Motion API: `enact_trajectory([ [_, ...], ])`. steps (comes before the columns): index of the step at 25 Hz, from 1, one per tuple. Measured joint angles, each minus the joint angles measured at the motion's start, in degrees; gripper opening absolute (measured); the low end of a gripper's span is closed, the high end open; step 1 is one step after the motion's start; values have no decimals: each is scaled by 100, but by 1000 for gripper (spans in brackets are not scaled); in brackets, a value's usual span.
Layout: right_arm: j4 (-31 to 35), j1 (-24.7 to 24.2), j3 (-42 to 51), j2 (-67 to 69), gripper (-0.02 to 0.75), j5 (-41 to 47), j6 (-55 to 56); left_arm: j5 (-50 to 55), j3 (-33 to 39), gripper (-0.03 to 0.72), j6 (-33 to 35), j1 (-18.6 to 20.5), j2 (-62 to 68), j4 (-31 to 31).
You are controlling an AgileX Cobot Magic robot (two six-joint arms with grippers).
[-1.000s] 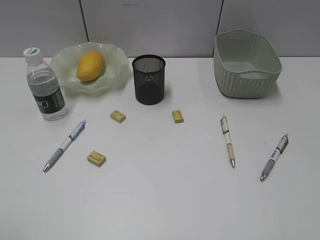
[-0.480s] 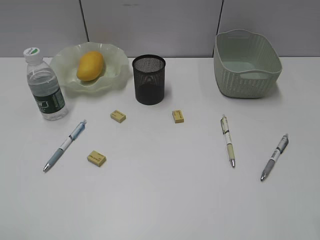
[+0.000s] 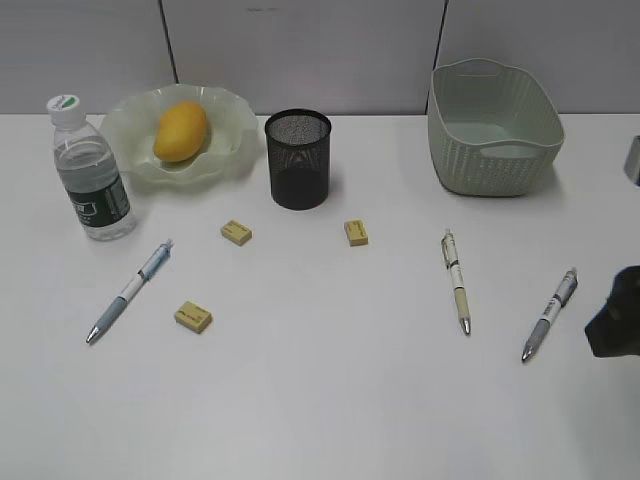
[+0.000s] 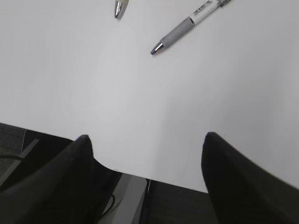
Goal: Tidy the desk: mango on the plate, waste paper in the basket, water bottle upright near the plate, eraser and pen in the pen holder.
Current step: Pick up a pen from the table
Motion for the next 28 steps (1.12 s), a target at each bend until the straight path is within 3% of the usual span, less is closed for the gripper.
enact_trajectory([
  [9, 0, -128, -1160, 2202, 566, -2, 778, 0, 0, 512, 0, 0, -11, 0],
  [16, 0, -777, -1893, 3386, 520, -7, 1303, 0, 0, 500, 0, 0, -11, -6],
  [21, 0, -1142, -1996, 3932, 512, -157, 1955, 0, 0, 500, 0, 0, -11, -6],
  [28, 29, -1174, -2013, 4396, 482, -573, 2543, 0, 0, 498, 0, 0, -11, -6],
])
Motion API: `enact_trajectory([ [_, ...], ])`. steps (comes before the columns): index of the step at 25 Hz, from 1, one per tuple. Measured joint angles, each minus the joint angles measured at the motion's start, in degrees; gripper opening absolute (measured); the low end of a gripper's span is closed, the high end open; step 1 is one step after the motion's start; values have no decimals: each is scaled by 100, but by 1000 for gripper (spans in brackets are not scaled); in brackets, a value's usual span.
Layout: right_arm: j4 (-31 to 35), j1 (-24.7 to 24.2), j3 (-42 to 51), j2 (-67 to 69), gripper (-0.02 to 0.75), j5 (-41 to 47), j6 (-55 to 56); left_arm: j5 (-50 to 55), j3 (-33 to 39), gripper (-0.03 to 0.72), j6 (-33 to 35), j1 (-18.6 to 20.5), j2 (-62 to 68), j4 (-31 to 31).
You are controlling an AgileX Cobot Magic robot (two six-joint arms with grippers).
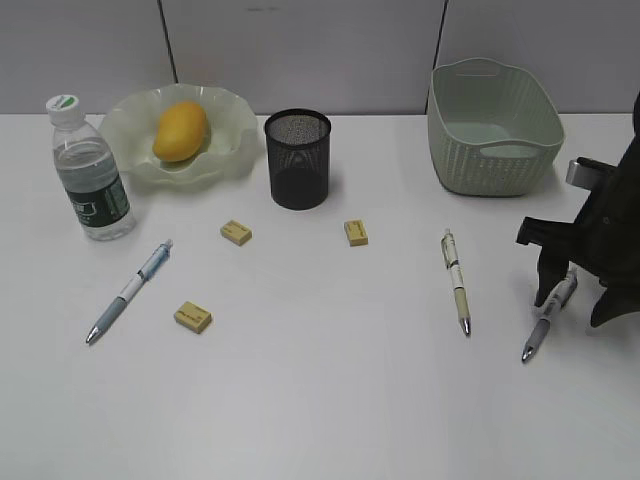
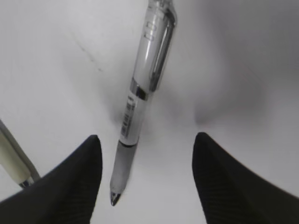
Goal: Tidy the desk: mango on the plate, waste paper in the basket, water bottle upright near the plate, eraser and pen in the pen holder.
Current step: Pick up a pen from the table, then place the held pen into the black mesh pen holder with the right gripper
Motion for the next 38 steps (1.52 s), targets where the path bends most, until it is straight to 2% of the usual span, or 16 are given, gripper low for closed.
enact_trajectory([
  [14, 5, -2, -25, 500, 360, -417, 439, 0, 0, 498, 0, 0, 0, 0],
  [16, -1, -2, -53, 506, 323, -446, 452, 0, 0, 498, 0, 0, 0, 0],
  [21, -54, -2, -116, 512, 132, -479, 465, 0, 0, 496, 0, 0, 0, 0],
  [22, -61, -2, -122, 512, 115, -486, 465, 0, 0, 495, 0, 0, 0, 0],
  [31, -82, -2, -145, 360, 115, -284, 40, 0, 0, 494, 0, 0, 0, 0],
  [38, -68, -2, -186, -603, 115, -266, -597, 0, 0, 493, 0, 0, 0, 0],
])
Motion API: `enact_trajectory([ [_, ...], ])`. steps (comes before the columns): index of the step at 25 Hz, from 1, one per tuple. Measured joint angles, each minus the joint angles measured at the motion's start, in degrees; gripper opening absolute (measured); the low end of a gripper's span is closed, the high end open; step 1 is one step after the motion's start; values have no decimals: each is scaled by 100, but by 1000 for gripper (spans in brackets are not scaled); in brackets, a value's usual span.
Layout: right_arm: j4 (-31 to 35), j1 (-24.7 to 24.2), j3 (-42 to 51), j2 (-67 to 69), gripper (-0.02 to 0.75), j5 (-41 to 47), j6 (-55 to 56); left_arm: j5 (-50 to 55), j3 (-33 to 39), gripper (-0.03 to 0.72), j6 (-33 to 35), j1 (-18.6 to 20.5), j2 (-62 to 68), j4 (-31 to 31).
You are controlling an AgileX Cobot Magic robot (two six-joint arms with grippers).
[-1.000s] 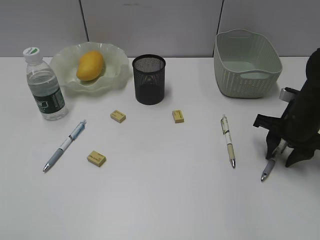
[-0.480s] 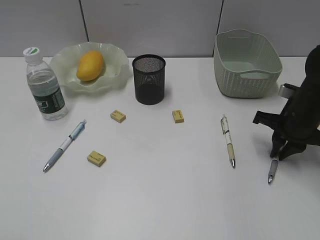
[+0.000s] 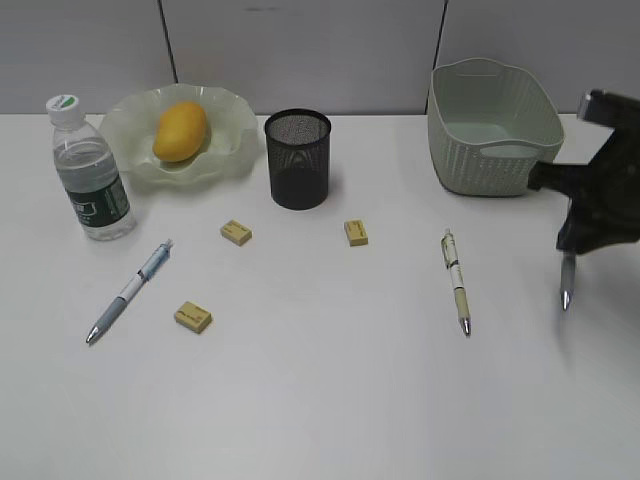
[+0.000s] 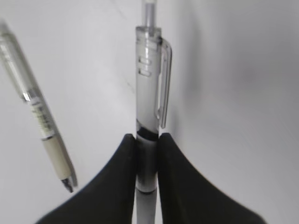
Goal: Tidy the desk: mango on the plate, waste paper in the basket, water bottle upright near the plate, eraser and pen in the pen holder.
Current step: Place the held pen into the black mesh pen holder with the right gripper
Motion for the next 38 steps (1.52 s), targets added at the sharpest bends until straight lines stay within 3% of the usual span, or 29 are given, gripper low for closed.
enact_trajectory([
  [7, 893, 125, -749, -742, 115, -674, -1124, -5, 0, 493, 0, 0, 0, 0],
  [13, 1107, 860, -1677, -762, 115, -1536, -1816, -5, 0, 493, 0, 0, 0, 0],
  [25, 683, 2270, -1880, -574, 115, -4058, -2197, -5, 0, 493, 0, 0, 0, 0],
  [38, 266, 2450, -2520, 733, 115, -4532, -2216, -10, 0, 504, 0, 0, 0, 0],
])
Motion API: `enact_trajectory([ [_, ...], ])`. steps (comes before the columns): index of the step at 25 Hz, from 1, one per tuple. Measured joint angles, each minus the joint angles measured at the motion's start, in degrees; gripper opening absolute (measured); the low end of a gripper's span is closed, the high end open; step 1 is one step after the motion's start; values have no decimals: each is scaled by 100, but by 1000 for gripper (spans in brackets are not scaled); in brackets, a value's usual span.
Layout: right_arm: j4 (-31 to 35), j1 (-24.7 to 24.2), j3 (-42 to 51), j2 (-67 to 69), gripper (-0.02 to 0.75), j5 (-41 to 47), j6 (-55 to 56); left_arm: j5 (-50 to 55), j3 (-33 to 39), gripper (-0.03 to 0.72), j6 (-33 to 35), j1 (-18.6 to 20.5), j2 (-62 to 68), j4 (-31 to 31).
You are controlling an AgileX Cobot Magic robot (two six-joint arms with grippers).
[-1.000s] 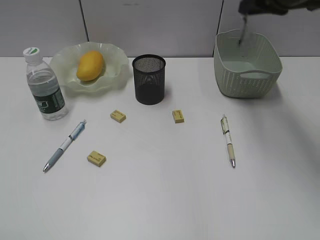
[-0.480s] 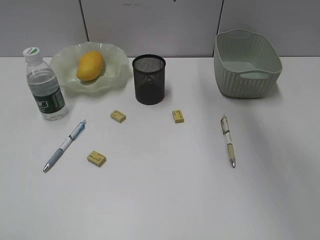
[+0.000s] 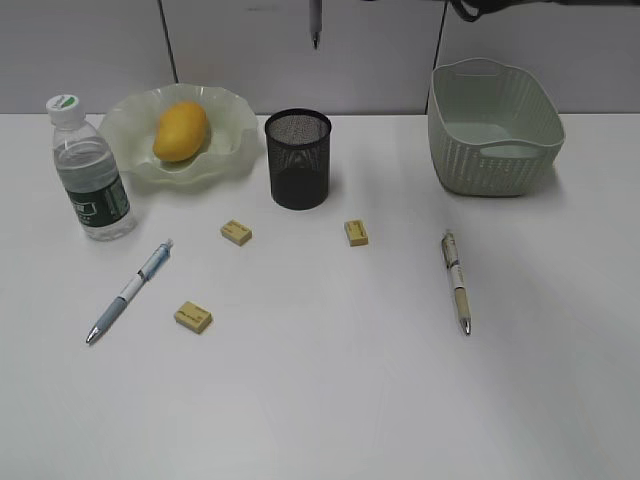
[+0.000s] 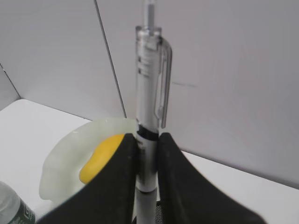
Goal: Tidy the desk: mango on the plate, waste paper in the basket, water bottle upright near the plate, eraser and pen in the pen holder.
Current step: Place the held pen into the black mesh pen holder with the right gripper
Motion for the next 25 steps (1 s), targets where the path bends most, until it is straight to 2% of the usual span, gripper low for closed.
enact_trajectory([
  [17, -276, 21, -107, 1849, 115, -1220, -3, 0, 0, 508, 0, 0, 0, 5],
  [25, -287, 21, -107, 2107, 135, -1237, -7, 0, 0, 508, 0, 0, 0, 5],
])
